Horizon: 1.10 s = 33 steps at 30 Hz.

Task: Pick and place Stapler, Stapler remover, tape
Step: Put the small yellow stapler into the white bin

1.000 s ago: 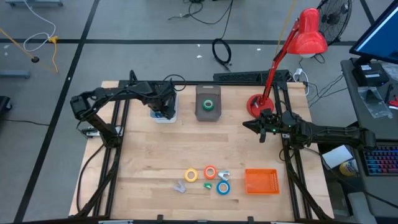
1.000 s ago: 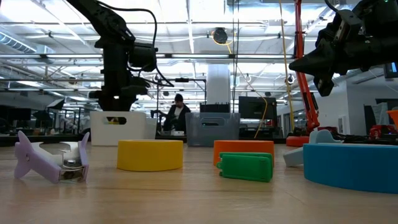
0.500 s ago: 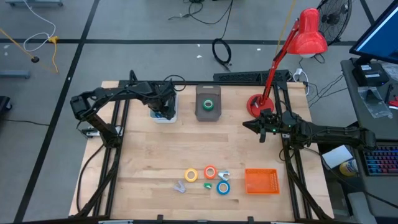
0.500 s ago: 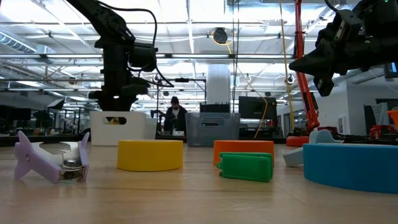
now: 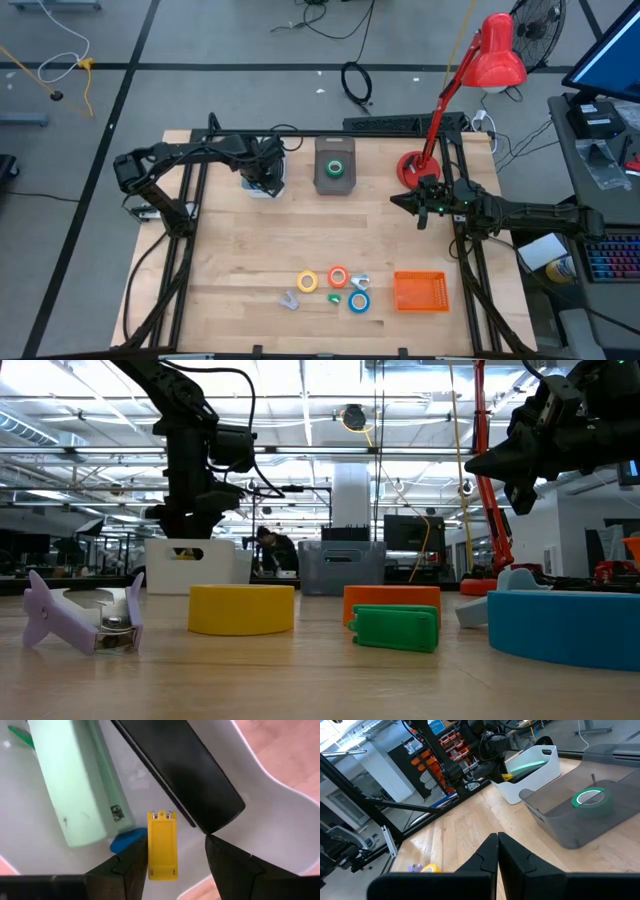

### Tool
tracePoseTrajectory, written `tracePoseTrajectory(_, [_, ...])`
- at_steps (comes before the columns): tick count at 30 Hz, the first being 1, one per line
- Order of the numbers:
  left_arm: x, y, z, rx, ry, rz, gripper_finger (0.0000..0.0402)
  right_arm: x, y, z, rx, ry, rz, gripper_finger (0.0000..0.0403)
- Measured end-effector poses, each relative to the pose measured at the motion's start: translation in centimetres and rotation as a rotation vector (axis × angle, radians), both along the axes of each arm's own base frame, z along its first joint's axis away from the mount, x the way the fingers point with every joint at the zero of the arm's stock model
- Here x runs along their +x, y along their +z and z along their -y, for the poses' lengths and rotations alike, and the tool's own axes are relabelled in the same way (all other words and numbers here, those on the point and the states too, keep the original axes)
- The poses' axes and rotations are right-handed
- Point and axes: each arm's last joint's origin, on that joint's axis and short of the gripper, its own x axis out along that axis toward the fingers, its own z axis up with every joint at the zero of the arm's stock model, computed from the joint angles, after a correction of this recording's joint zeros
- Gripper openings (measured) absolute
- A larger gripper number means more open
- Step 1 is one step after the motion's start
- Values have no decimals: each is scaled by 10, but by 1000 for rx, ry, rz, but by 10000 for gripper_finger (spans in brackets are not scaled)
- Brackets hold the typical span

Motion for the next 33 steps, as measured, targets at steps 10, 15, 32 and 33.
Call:
tracePoseTrajectory(10, [0,0,0,6,-50,-5,214,0,0,0,0,0,0,4])
tracePoseTrajectory(15, [0,0,0,7,-49,-6,266,0,0,0,0,0,1,4])
tracePoseTrajectory(32, [5,14,-5,59,-60,27,379,0,0,0,0,0,1,4])
tracePoseTrajectory(33, [7,18,-6,66,-63,36,381,0,0,0,0,0,0,4])
